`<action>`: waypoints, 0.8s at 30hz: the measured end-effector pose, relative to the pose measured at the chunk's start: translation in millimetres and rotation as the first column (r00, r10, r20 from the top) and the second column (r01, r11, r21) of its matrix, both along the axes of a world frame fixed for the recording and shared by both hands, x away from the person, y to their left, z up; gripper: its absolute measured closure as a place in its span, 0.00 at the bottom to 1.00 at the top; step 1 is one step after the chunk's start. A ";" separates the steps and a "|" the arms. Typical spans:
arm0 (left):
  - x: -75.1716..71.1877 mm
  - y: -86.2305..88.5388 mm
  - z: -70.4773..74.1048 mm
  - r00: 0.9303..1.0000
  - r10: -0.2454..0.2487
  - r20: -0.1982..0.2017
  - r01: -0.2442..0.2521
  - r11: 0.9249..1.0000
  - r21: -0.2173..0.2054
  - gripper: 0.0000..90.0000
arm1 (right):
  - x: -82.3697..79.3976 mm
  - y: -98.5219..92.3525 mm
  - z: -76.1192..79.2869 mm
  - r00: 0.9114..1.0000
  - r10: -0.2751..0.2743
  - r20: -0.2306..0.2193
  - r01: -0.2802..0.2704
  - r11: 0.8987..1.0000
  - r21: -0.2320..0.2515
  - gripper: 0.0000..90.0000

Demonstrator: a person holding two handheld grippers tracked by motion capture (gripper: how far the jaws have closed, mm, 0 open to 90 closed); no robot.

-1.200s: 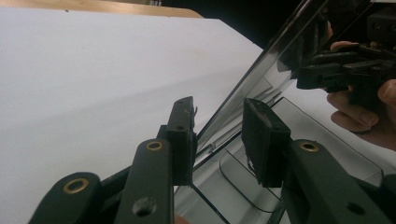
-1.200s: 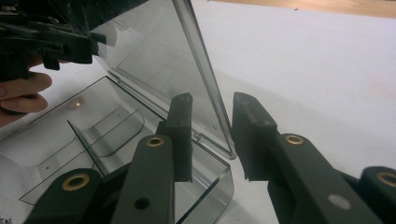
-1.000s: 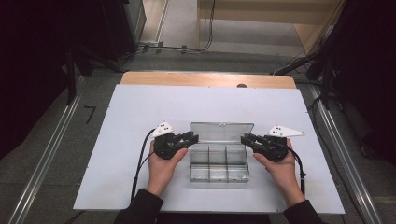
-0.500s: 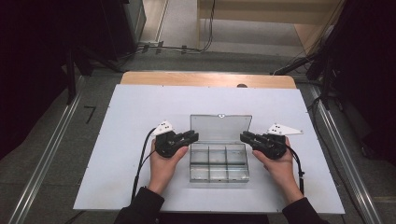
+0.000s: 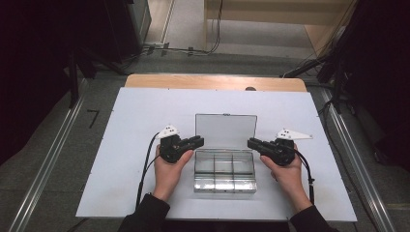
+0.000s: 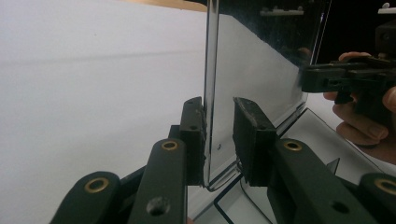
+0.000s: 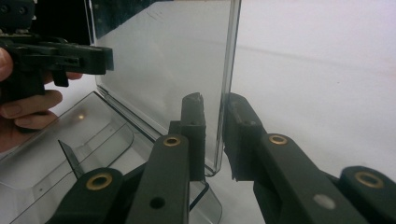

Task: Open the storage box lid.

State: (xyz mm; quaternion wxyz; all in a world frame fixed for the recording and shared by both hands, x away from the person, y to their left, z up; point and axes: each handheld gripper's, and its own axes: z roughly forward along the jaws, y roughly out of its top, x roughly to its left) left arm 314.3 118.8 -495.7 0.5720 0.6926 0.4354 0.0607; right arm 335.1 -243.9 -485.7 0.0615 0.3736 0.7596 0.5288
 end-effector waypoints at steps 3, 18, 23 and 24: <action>-1.0 1.7 0.1 1.000 0.003 -0.011 -0.003 1.000 -0.004 0.82 | -0.5 1.7 -0.7 1.000 0.000 -0.014 0.000 1.000 0.013 0.85; -2.4 4.7 -0.3 0.998 0.019 -0.052 -0.020 1.000 -0.018 0.82 | -5.2 5.5 -3.5 0.999 -0.003 -0.040 0.004 1.000 0.028 0.84; -0.2 5.0 -2.1 0.997 0.019 -0.074 -0.022 0.999 -0.041 0.82 | -3.5 4.9 -5.3 0.998 -0.008 -0.067 0.011 0.999 0.047 0.84; 0.1 4.9 -2.0 0.997 0.020 -0.078 -0.023 0.999 -0.043 0.82 | -3.6 4.9 -5.8 0.997 -0.010 -0.072 0.014 0.998 0.054 0.84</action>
